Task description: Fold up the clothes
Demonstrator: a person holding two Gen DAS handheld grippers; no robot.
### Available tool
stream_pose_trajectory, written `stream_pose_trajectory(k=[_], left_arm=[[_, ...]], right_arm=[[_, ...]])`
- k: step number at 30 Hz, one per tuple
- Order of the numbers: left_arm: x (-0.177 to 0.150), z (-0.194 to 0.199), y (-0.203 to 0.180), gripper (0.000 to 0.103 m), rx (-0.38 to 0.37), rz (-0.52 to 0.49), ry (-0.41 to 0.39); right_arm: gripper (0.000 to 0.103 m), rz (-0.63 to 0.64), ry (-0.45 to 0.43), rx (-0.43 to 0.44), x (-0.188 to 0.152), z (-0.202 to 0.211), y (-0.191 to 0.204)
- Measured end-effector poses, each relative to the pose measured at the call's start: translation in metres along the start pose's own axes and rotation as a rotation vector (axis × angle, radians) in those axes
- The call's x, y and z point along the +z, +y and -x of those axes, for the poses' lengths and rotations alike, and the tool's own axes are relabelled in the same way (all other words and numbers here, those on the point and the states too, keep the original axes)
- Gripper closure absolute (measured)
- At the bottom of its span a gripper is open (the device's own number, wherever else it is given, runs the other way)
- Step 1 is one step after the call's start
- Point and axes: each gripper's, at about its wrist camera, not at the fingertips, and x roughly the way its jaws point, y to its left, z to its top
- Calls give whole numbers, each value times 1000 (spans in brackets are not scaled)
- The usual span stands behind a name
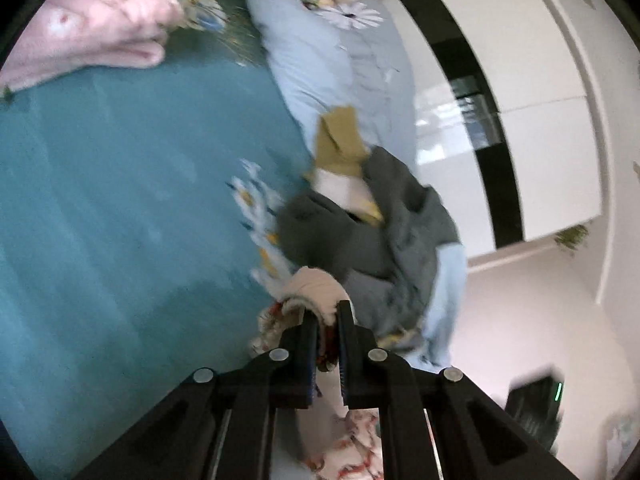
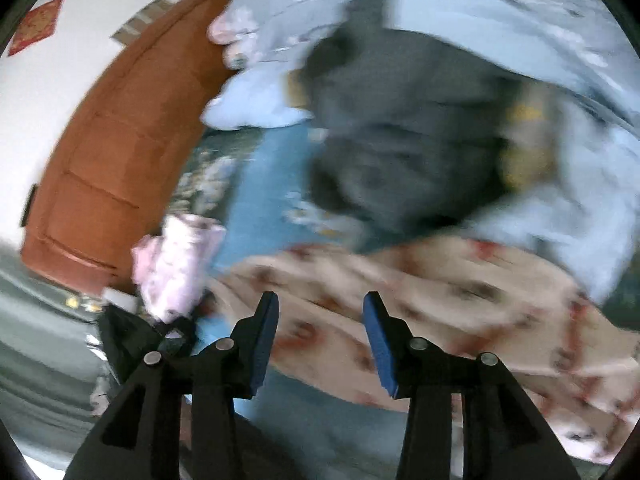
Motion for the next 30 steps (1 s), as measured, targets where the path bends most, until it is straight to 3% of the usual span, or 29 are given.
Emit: stream_pose_trajectory(k=[4, 7, 11, 14, 18, 19, 20, 21, 22, 26, 30], left_arm=[[9, -3, 13, 94, 18, 41, -14], [7, -6, 16, 94, 21, 51, -17], [4, -5, 16, 94, 31, 49, -13], [3, -3, 18, 94, 38, 66, -17], [-1, 0, 17, 94, 54, 69, -25], [-3, 0, 16, 94, 58, 69, -27], [-4, 1, 16, 94, 59, 69, -28], [-5, 2, 15, 94, 61, 70, -30], [-7, 3, 14, 94, 62, 70, -31], [-10, 11, 8, 94, 61, 48, -33], [-9, 18, -4, 94, 115, -17, 9]], right_arm=[[58, -148, -1, -177, -56, 39, -93], [58, -340, 1, -285, -113, 68, -165], [58, -642, -50, -299, -187, 94, -237], [58, -748, -134, -252, -201, 101, -259], [58, -830, -228, -224, -202, 106, -277], [63, -841, -234, -229, -201, 104, -277], [69, -857, -231, -246, -199, 103, -277], [87, -869, -228, -264, -198, 103, -278], [98, -880, -224, -281, -196, 103, -279], [99, -851, -239, -305, -179, 118, -270], [99, -729, -331, -310, -141, 160, -229]])
